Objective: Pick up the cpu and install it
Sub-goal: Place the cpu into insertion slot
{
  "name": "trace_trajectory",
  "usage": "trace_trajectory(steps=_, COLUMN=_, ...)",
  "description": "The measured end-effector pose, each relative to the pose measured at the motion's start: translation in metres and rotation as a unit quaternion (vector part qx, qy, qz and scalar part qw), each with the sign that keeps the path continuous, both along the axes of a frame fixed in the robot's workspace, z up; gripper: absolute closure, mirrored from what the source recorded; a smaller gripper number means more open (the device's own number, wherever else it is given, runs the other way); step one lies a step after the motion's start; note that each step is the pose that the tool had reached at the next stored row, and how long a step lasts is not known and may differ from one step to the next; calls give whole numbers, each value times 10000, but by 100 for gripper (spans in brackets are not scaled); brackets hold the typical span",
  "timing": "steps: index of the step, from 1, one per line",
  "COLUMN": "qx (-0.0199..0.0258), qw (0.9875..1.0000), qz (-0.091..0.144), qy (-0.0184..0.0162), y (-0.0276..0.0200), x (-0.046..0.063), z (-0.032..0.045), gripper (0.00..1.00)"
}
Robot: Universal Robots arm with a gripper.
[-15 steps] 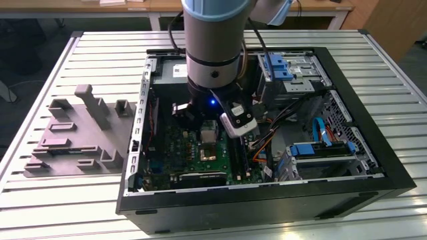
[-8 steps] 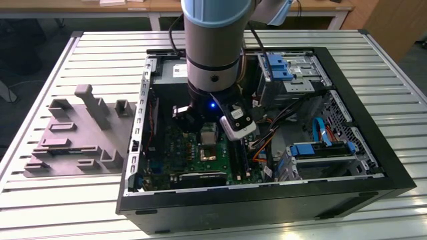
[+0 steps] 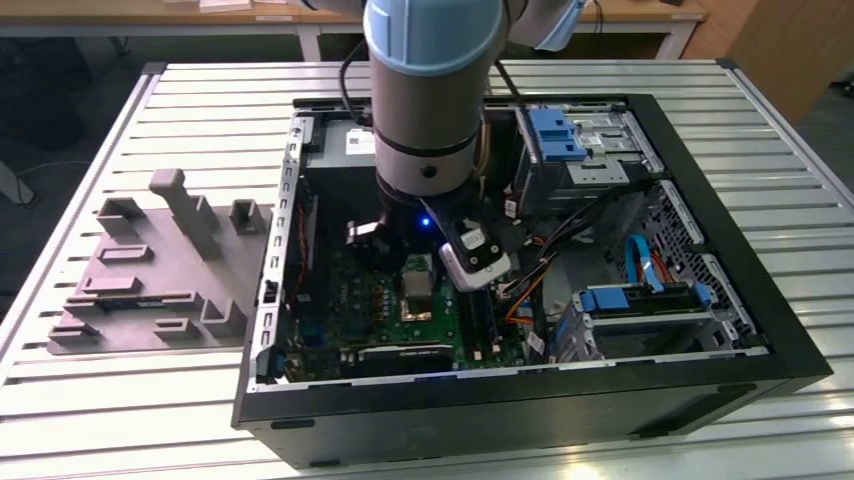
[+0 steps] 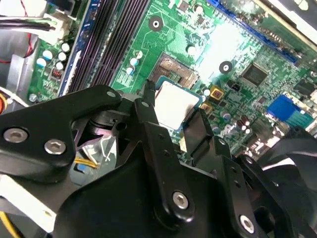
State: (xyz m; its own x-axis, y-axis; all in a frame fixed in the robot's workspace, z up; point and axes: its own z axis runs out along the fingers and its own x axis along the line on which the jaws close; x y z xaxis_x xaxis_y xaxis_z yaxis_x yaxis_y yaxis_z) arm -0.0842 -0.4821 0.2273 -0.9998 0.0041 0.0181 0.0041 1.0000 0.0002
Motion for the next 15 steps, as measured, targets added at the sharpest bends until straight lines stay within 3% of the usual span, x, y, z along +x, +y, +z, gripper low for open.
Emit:
trace_trajectory(steps=7, qx=0, qw=10000, qz=-3, qy=0, y=-35, x=0, z=-128, gripper=53)
trace_trajectory(steps=15, qx=1, qw=10000, qz=6, qy=1, y=-37, x=0, z=-257, gripper=53)
